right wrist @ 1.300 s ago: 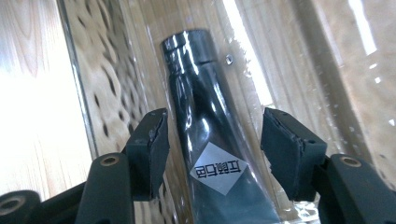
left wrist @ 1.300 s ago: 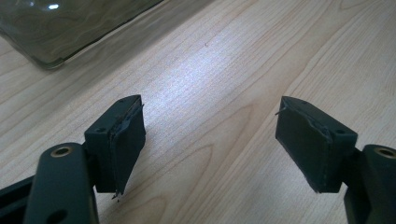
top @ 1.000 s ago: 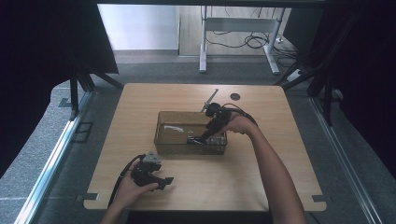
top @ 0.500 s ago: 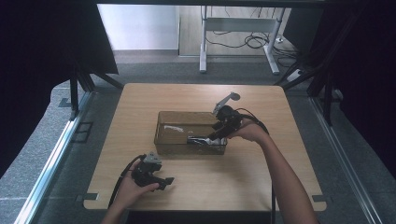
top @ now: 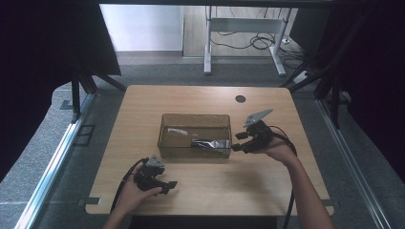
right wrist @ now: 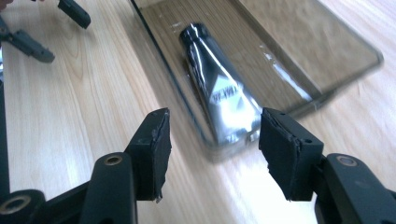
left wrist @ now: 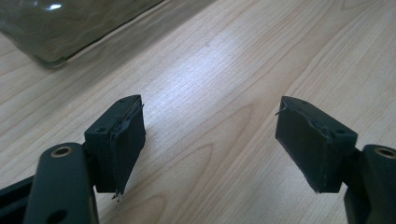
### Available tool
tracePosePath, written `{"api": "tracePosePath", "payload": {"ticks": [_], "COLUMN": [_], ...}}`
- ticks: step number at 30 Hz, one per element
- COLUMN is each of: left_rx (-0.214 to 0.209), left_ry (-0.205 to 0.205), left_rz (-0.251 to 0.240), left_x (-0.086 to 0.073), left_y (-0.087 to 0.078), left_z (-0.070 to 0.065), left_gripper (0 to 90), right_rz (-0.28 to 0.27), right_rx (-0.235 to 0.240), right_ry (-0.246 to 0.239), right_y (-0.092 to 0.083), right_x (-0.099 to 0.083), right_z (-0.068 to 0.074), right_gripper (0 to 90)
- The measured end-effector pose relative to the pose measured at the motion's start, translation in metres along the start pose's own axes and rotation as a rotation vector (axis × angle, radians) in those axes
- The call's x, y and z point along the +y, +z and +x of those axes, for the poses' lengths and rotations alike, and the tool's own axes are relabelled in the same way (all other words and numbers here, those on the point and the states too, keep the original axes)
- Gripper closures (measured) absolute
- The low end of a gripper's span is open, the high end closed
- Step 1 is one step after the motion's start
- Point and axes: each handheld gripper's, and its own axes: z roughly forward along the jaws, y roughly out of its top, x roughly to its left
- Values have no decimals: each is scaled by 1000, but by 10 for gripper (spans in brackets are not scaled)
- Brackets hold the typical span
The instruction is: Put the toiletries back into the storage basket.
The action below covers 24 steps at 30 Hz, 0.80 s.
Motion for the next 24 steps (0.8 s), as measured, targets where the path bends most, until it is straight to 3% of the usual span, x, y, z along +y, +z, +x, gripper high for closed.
{"api": "tracePosePath", "payload": {"ticks": [8,12,18,21,24], "left_rx": [8,11,16,18,17], "left_ry": [-12,-22,-30,-34,-33], "left_rz": [-5,-13,-19,-20,-18], "left_x": [-1,-2,-3,-3,-3], "left_y": [-1,-4,-6,-6,-6], "left_z": [2,4,7,8,8], "left_gripper": [245,245,245,245,245], "right_rz": [-57,-79,-181,-213,-192], "right_rx": [-16,-62,-97,-106,-125], "right_ry": [29,39,127,129,124], "right_y": [-12,-11,-5,0,1], "right_x": [-39,-56,-87,-95,-94], "right_z": [5,12,21,24,25], "right_gripper": [429,414,425,407,379]}}
